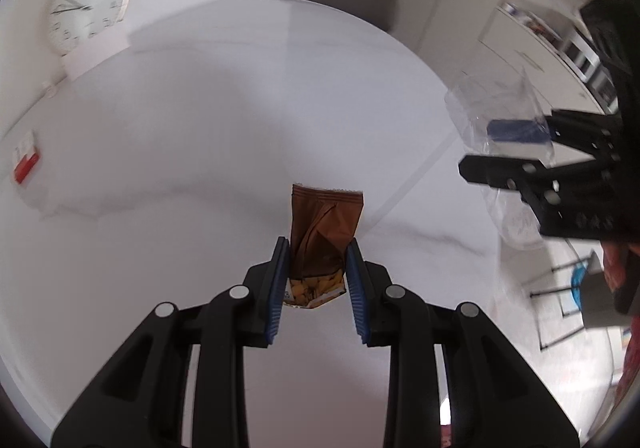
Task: Collect trash
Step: 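Carry brown bag and plastic bottle to the wastebasket and open both tools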
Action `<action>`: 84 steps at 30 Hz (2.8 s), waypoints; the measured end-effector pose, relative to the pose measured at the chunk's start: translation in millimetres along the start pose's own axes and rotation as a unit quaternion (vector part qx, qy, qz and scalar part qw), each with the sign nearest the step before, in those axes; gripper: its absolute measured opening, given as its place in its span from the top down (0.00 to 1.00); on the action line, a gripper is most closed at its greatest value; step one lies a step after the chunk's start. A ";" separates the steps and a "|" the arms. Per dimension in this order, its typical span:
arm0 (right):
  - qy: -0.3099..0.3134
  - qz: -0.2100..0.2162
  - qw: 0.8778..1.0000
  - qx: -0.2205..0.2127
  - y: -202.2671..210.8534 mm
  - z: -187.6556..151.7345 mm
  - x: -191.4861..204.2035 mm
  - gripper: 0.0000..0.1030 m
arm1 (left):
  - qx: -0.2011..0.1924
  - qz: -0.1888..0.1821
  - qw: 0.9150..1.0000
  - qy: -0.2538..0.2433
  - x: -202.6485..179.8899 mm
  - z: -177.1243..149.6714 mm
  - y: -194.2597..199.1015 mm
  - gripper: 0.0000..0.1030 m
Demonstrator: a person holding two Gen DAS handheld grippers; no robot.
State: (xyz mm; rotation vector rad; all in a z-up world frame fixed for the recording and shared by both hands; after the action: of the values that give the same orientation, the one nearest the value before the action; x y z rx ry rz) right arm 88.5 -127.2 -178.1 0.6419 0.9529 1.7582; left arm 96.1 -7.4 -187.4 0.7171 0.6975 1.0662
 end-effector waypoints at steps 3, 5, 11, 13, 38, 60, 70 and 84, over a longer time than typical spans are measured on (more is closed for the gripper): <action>-0.034 -0.010 0.999 -0.008 22.5 -26.3 -12.5 0.39 | 0.004 -0.017 1.000 -0.026 -31.7 -8.1 4.4 0.73; -0.062 -0.013 0.998 -0.014 36.7 -45.3 -20.0 0.39 | 0.005 -0.027 0.999 -0.045 -51.4 -12.1 6.6 0.73; -0.178 -0.042 0.983 -0.034 68.8 -120.4 -61.3 0.39 | 0.014 -0.058 0.993 -0.106 -114.5 -21.0 4.0 0.73; -0.214 -0.057 0.975 -0.035 77.9 -147.4 -78.8 0.39 | 0.026 -0.070 0.987 -0.142 -144.8 -30.3 -3.2 0.73; -0.460 -0.165 0.872 0.009 94.5 -404.7 -211.9 0.39 | 0.269 -0.069 0.919 -0.279 -357.6 -250.0 -271.2 0.73; -0.470 -0.180 0.864 0.005 94.4 -435.3 -223.1 0.39 | 0.180 -0.140 0.943 -0.242 -379.5 -186.2 -171.8 0.10; -0.439 -0.116 0.889 0.063 -18.7 -435.0 -194.7 0.39 | 0.131 -0.125 0.958 -0.222 -343.6 -141.1 -98.7 0.08; -0.455 -0.067 0.873 0.159 -129.8 -448.1 -149.7 0.16 | 0.124 -0.075 0.975 -0.166 -276.9 -127.7 -80.0 0.08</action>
State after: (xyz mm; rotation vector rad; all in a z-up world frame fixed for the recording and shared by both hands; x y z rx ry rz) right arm -138.2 -379.2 -531.9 1.4136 0.5756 0.9604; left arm -53.4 -268.2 -282.6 1.0158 0.5890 0.7045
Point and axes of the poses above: each gripper's, at about its wrist camera, not at the fingertips, and y roughly against the way its jaws point, x to its left, z to its top, the point moved 9 cm from there along -y, roughly the way its jaws point, and after that the axes turned 7 degrees about -x, right-handed, at the moved point
